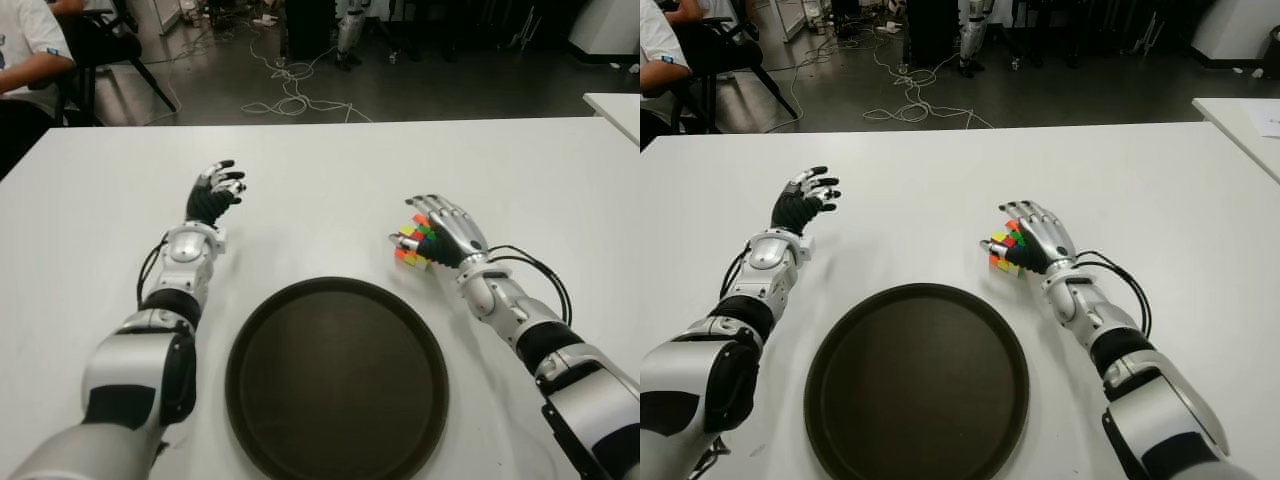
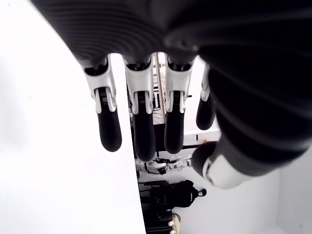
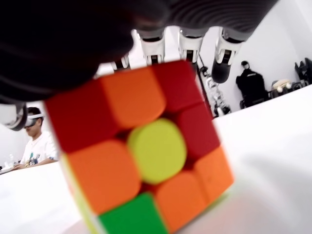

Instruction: Pick up the Rubik's Cube and put it in the plate

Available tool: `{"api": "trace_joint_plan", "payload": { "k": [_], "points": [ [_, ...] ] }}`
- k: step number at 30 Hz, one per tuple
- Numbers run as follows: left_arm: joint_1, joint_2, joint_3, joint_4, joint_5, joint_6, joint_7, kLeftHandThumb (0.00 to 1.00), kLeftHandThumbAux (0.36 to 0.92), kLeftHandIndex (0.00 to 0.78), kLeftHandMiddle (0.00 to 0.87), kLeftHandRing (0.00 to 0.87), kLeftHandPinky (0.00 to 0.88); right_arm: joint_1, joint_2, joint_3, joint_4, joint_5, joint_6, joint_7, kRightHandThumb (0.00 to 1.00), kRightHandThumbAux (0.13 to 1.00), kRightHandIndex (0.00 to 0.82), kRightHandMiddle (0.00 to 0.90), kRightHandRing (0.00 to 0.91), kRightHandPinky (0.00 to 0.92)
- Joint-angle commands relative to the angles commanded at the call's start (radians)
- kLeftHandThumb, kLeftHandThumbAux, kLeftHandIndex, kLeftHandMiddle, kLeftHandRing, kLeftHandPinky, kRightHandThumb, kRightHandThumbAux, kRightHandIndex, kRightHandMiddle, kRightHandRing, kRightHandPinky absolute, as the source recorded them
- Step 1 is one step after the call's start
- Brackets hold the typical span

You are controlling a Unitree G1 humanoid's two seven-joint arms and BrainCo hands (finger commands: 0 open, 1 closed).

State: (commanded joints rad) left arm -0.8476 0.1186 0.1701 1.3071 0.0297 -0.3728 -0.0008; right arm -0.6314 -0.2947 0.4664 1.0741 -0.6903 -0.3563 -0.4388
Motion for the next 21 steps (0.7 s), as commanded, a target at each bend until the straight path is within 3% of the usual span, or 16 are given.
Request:
{"api": "trace_joint_plan", "payload": {
  "k": [9,21],
  "points": [
    [0.0,-0.004,0.0,-0.002,-0.002,-0.005,-0.003,0.424,0.711,0.205,0.299,0.299,0.295,0.0,0.012,0.011,0.01,-0.006,0.014,-0.006,0.243,0.242,0.0,0.0,0.0,0.0],
    [0.004,-0.009,0.003,-0.002,-0.004,-0.012,0.003,0.479,0.704,0.208,0.295,0.303,0.319,0.005,0.013,0.017,0.001,-0.009,0.024,-0.006,0.235,0.255,0.0,0.0,0.0,0.016]
  ]
}}
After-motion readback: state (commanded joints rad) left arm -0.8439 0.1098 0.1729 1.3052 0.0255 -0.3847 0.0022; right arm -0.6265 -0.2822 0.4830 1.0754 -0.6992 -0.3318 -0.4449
